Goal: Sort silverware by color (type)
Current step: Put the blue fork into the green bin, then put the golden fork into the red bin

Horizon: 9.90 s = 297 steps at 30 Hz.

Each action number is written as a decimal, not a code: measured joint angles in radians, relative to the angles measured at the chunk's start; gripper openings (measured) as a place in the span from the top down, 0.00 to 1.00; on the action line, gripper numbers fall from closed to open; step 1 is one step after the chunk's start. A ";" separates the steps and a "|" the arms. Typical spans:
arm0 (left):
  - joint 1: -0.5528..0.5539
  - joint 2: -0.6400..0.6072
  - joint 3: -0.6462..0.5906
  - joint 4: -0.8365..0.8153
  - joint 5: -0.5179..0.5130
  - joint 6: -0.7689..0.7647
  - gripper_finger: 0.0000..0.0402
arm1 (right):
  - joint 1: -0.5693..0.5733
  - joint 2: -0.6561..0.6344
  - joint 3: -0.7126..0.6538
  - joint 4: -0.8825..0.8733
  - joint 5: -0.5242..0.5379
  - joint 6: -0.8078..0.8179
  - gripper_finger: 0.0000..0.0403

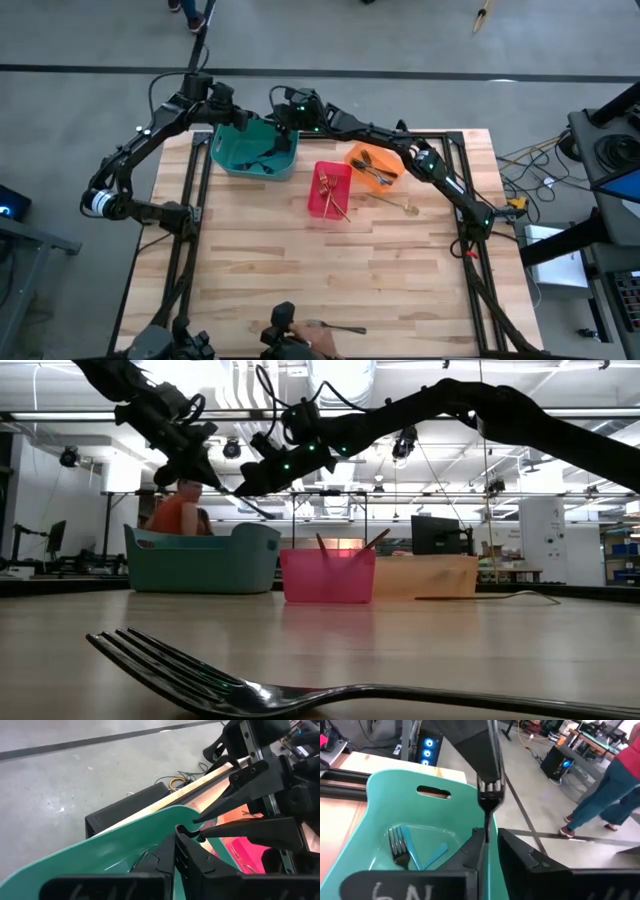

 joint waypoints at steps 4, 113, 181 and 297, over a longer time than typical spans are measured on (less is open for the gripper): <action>0.000 -0.006 0.000 -0.001 0.000 -0.005 1.00 | 0.000 0.000 0.000 0.004 0.000 0.056 0.87; -0.032 0.090 -0.004 -0.307 -0.303 -0.368 0.97 | -0.057 -0.471 -0.002 -0.941 -0.209 0.526 0.87; -0.148 0.190 0.064 -0.211 -0.047 0.457 0.72 | -0.336 -0.481 -0.013 -0.866 -0.069 0.370 0.87; -0.238 -0.157 0.074 0.027 0.020 -0.154 0.69 | 0.045 -1.122 -1.236 -1.004 -0.184 0.543 0.98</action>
